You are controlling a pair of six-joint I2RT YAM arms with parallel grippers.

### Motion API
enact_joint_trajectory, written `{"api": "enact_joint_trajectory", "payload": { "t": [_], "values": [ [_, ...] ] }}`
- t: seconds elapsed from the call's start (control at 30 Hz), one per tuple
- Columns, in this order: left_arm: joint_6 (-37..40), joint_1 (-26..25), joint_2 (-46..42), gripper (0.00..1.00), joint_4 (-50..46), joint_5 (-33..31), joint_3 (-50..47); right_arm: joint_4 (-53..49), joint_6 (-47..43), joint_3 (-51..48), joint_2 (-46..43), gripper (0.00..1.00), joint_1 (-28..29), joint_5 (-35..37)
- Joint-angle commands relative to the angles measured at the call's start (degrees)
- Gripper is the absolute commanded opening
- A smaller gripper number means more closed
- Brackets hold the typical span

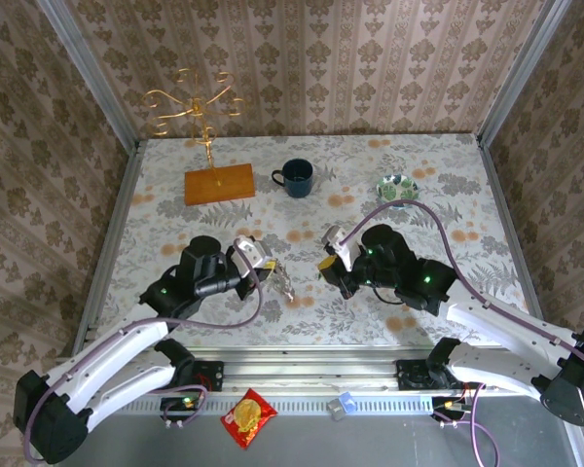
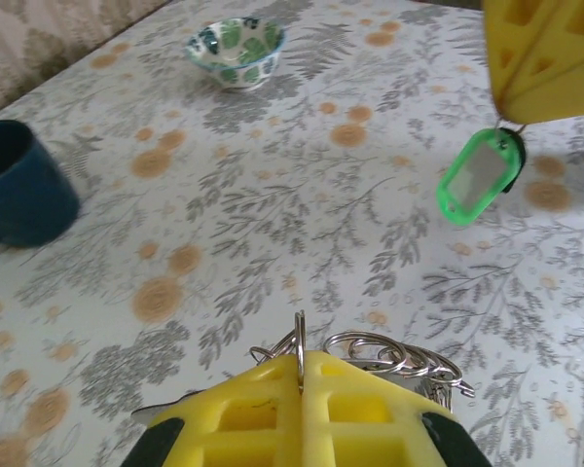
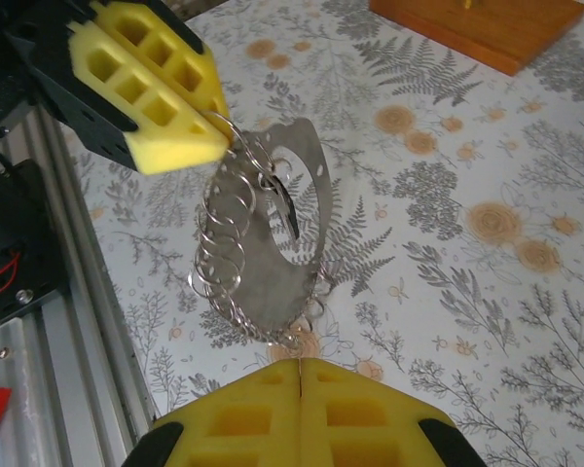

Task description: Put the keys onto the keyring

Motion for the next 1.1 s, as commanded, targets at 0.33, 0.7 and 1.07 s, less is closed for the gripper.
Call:
{"api": "enact_joint_trajectory", "payload": {
  "t": [0.33, 0.7, 1.07],
  "values": [
    [1.7, -1.8, 4.3, 0.0, 3.8, 11.3, 4.1, 1.1, -8.2, 6.3, 6.4, 0.0, 1.4, -6.2],
    [2.7, -2.3, 6.7, 0.0, 4.2, 10.9, 5.6, 2.0, -8.6, 8.3, 9.7, 0.0, 1.5, -10.2],
    [3.2, -2.7, 7.4, 0.0, 3.5, 11.5, 6.0, 4.2, -7.6, 9.0, 11.0, 0.0, 1.4, -9.3]
  ]
}}
